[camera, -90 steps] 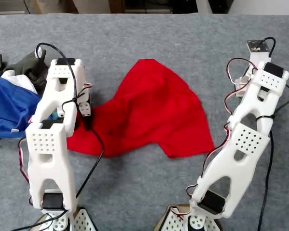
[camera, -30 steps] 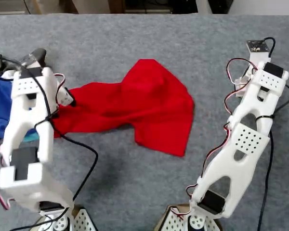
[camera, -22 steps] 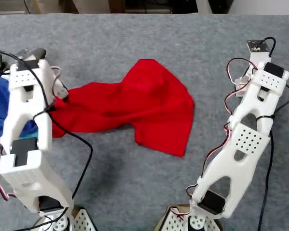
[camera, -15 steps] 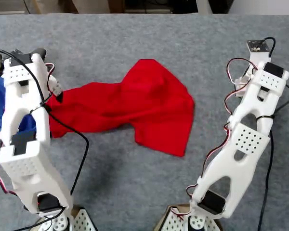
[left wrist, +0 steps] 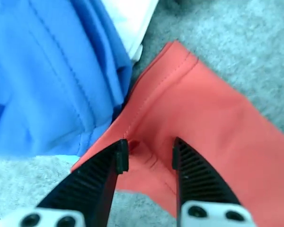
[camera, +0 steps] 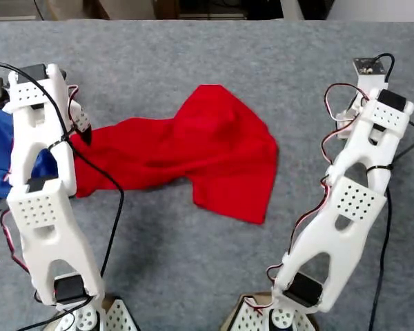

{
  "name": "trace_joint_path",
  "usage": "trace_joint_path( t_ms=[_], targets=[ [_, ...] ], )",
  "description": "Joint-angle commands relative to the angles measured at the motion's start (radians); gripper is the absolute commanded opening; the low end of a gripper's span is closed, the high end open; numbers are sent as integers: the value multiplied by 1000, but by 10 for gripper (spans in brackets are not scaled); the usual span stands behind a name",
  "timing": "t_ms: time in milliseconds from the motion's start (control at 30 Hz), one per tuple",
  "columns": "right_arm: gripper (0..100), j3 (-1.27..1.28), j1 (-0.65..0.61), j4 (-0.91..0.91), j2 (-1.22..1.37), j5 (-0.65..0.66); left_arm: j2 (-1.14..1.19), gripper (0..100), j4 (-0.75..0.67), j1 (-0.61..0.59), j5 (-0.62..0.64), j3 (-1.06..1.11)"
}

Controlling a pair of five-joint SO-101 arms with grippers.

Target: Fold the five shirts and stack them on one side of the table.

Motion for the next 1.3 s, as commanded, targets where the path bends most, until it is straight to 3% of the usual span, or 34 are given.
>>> trace_joint_path(
  t_ms=[0,600,800,1267],
  targets=[
    [292,-44,-5,-18,-4,8,4,178,17,14,11,-54],
    [292,-44,-5,-18,-4,8,4,174,18,63,-35,87],
    [292,-44,-7,-18,-4,8,4,43,18,60,-34,74],
    [292,-44,-7,-18,-4,8,-199,31,18,54,-37,74]
  ],
)
